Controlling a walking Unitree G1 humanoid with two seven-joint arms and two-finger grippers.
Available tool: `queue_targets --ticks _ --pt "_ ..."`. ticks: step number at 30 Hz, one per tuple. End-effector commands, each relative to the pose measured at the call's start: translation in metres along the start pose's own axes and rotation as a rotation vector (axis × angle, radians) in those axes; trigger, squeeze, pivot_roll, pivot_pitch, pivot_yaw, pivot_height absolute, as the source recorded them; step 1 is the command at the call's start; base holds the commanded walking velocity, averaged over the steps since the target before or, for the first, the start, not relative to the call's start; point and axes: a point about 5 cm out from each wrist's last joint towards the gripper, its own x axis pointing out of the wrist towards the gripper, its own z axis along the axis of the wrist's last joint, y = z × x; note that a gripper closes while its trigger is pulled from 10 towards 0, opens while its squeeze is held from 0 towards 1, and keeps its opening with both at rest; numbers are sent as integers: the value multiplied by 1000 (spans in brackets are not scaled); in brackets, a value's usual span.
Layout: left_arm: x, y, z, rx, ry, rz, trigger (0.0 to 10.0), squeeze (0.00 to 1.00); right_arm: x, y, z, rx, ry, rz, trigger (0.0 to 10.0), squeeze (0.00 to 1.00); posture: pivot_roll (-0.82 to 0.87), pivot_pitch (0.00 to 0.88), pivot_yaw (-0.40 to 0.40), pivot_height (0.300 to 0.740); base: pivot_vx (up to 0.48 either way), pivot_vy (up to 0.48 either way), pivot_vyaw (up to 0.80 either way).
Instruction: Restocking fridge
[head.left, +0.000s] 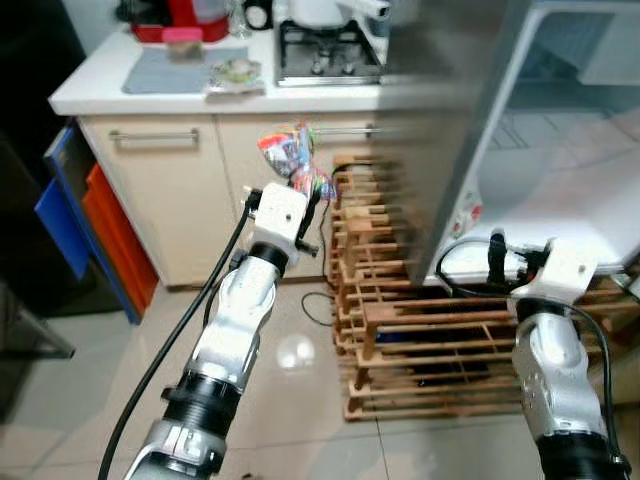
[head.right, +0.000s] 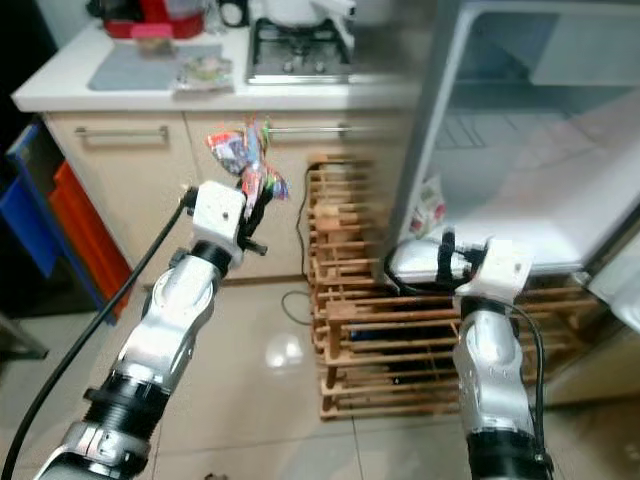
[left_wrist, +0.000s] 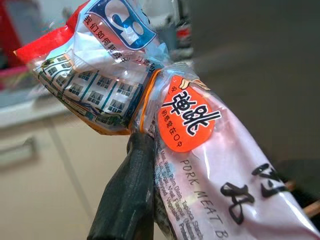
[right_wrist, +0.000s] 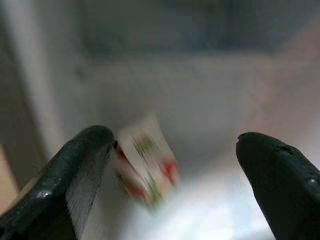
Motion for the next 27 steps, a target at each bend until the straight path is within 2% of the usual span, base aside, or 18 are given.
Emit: queue_targets --ticks 1,4,10,17,27 --pt "0 10 9 23 -31 39 10000 0 6 14 18 -26 -68 60 10000 0 -121 0 5 740 0 0 0" --pt "-7 16 5 9 -16 80 10000 0 15 20 29 -22 -97 80 10000 0 -91 0 -16 740 0 0 0" --pt "-11 12 6 2 -27 72 10000 0 14 20 24 -34 -51 84 10000 0 -84 0 -21 740 0 0 0" --pt "-5 7 14 -1 -48 49 10000 0 8 31 20 -54 -32 112 10000 0 -103 0 -2 740 0 -437 0" --pt "-4 3 19 11 -74 30 10000 0 3 31 11 -70 1 111 10000 0 -112 0 8 740 0 -454 0"
